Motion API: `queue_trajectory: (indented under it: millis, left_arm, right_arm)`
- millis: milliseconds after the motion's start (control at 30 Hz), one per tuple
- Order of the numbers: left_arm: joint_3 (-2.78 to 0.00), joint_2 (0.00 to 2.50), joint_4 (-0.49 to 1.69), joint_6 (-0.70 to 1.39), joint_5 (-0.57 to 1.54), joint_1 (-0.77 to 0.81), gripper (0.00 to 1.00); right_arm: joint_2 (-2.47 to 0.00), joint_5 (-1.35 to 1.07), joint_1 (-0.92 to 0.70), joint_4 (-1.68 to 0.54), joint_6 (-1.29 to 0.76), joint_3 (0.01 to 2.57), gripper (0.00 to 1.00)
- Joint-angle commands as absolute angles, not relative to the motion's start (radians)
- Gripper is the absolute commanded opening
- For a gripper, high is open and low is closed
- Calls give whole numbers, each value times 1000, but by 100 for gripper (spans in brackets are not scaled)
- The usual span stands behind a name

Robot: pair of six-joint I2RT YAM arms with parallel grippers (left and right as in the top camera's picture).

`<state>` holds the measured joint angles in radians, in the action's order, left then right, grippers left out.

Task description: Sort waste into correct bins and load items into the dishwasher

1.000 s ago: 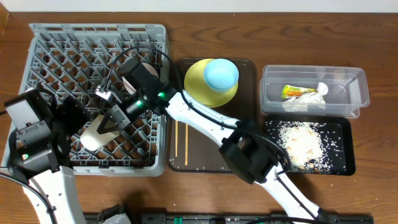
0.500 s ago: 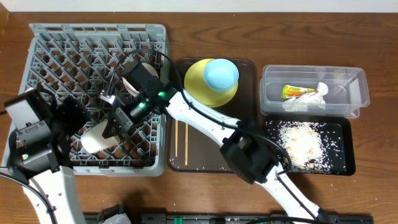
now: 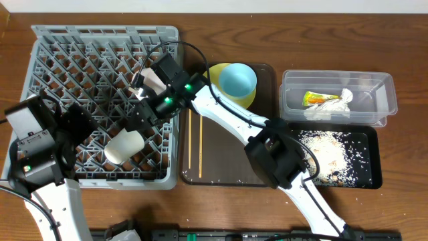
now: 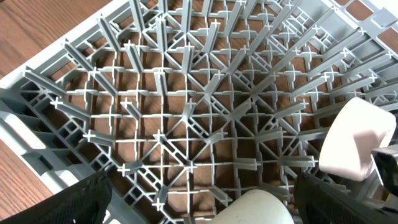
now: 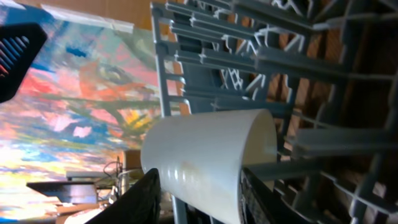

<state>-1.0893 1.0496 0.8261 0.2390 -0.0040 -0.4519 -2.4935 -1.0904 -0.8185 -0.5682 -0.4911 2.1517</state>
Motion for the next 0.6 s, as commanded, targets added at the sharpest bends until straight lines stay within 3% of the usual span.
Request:
queue_trajectory:
  millis: [0, 267, 467, 567]
  left_arm:
    - [-1105, 1052, 826, 241, -12, -458, 94]
    - [-1105, 1052, 826, 241, -12, -458, 95]
    - [-1105, 1052, 826, 241, -12, -458, 95]
    - [-1105, 1052, 826, 241, -12, -458, 94]
  right_arm:
    - [-2447, -1067, -806, -603, -428, 2148, 42]
    - [-2301, -743, -718, -812, -280, 2149, 45]
    - [-2144, -136, -641, -993, -137, 2149, 49]
    - [-2130, 112, -612, -1055, -133, 2149, 56]
